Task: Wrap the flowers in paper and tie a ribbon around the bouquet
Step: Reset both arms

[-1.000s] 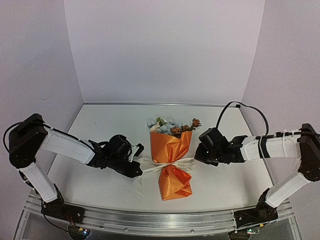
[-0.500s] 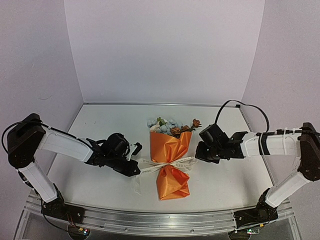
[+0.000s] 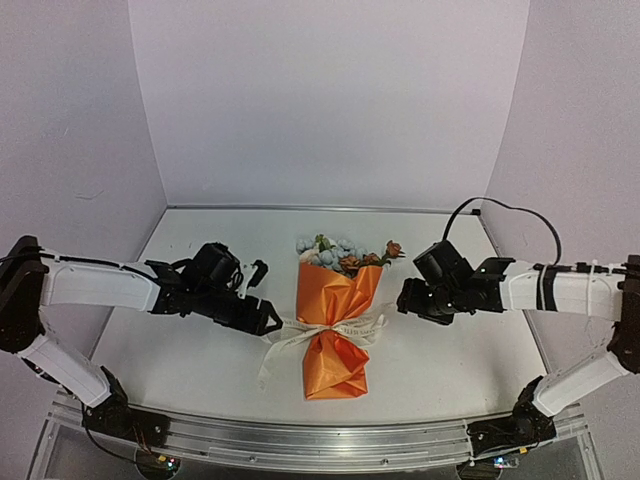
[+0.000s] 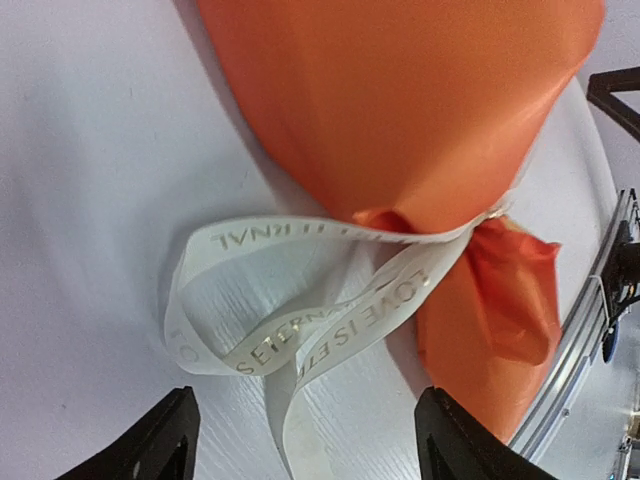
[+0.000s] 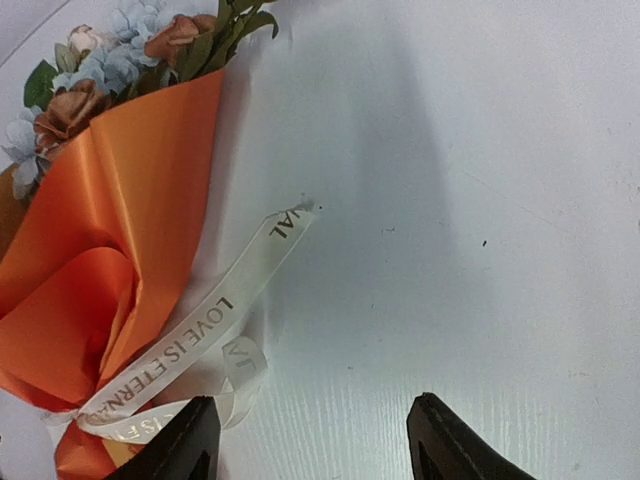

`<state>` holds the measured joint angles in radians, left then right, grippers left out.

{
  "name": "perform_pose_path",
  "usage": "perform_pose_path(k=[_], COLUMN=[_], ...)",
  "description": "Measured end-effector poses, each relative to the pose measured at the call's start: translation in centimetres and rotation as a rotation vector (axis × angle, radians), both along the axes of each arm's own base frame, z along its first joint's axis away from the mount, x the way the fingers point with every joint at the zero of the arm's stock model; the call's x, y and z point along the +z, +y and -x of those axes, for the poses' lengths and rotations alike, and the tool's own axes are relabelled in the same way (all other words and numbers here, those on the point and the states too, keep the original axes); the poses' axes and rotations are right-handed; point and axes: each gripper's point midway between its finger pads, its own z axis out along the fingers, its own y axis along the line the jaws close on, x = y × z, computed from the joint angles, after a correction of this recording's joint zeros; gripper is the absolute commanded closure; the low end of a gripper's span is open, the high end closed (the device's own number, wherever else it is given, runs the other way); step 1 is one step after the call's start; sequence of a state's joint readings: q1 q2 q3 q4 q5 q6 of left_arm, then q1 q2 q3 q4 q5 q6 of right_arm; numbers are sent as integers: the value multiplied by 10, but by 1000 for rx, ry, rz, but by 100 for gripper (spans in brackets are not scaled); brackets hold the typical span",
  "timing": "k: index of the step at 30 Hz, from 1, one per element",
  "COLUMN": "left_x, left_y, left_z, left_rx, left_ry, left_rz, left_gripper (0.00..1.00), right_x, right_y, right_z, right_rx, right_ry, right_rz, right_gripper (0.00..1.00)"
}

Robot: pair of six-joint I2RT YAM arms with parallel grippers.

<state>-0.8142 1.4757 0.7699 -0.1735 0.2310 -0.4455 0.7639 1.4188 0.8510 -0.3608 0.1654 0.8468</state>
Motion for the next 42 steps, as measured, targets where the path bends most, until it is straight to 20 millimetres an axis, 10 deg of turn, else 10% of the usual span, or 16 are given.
perform_pose_path(k=[3, 24, 42], left_x=[33, 199, 206], left_y=[3, 70, 89], left_z=[-18, -138, -135], left_rx=[49, 509, 571], left_ry=[-52, -361, -392], left_rz=[67, 199, 149], left_gripper=[1, 0, 0], right_x=[18, 99, 93], right_y=[-8, -74, -82], right_z=[4, 29, 35], right_rx=[-2, 8, 30], right_ry=[-44, -271, -244], right_rz=[-19, 113, 172], right_gripper=[2, 2, 2])
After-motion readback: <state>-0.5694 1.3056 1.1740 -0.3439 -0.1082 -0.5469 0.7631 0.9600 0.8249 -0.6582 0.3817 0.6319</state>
